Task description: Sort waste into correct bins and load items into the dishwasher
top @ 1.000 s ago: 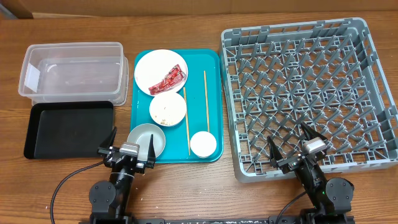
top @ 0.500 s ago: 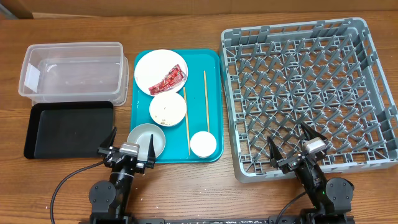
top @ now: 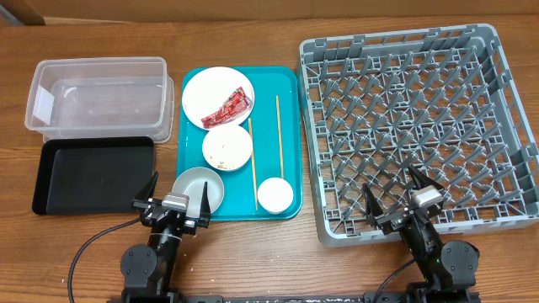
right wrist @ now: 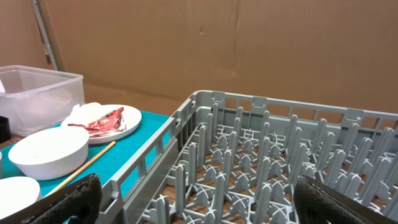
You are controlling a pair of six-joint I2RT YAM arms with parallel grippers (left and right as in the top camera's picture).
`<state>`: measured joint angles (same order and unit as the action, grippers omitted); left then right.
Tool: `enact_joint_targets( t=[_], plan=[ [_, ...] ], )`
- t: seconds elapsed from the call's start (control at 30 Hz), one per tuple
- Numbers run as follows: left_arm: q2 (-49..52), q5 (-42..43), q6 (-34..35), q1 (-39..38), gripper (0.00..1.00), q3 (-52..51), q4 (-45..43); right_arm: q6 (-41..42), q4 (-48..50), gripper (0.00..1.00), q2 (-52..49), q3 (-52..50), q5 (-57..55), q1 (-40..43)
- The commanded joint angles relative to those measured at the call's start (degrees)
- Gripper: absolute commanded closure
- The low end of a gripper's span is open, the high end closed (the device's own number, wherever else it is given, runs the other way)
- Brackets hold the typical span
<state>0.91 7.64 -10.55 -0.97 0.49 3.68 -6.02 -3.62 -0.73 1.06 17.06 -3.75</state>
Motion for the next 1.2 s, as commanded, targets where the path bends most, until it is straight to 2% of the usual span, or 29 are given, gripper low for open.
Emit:
enact_joint_targets(
  t=[0.0,1.17],
  plan=[
    [-0.63,-0.59,-0.63,0.59,0.00,-0.22,0.15,0.00,0.31,0.00,0.57,-0.59,-0.90,0.28],
    [-0.63,-0.33,-0.61,0.57,0.00,-0.22,0.13,0.00,2.25,0.00,0.57,-0.59,-0.90,0.28]
  ],
)
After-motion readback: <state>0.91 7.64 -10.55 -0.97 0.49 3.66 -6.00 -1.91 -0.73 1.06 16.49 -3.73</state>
